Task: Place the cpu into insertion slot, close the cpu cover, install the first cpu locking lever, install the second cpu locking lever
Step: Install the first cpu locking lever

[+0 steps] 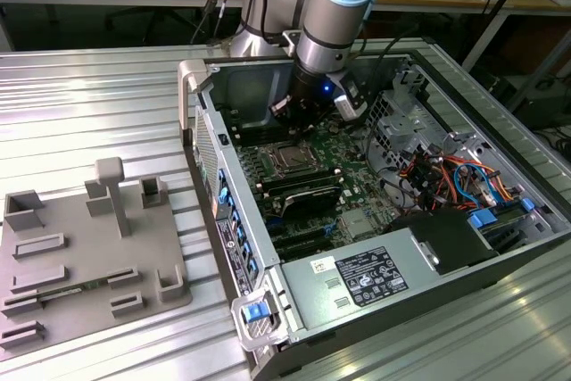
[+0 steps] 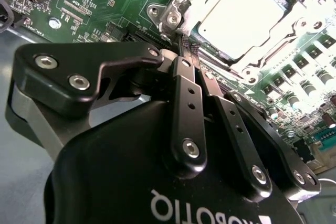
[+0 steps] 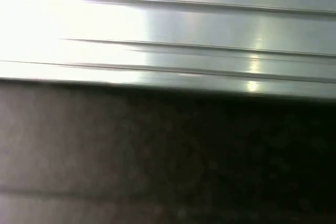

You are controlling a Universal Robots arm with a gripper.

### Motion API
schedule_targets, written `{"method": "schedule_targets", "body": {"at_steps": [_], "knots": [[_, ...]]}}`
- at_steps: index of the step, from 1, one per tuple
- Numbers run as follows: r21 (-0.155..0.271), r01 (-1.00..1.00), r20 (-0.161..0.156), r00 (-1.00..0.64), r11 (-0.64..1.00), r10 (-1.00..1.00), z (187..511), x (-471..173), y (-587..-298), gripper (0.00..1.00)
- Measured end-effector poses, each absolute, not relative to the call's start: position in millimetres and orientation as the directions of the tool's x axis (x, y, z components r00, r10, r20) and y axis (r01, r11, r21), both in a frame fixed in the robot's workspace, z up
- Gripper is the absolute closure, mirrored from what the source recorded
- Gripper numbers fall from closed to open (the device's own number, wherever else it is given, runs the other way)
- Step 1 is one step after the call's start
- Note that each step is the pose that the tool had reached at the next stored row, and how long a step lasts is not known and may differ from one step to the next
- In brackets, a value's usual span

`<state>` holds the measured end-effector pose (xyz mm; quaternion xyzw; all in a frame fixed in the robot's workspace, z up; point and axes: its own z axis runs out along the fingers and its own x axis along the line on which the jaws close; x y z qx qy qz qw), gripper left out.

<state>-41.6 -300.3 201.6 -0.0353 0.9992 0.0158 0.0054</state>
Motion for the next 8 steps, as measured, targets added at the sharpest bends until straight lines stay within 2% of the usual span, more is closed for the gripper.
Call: {"method": "schedule_targets", "body": {"at_steps": [8], "knots": [[0.031, -0.071, -0.012, -0.997, 0.997, -0.070, 211.8, -41.6, -302.8, 0.89]]}}
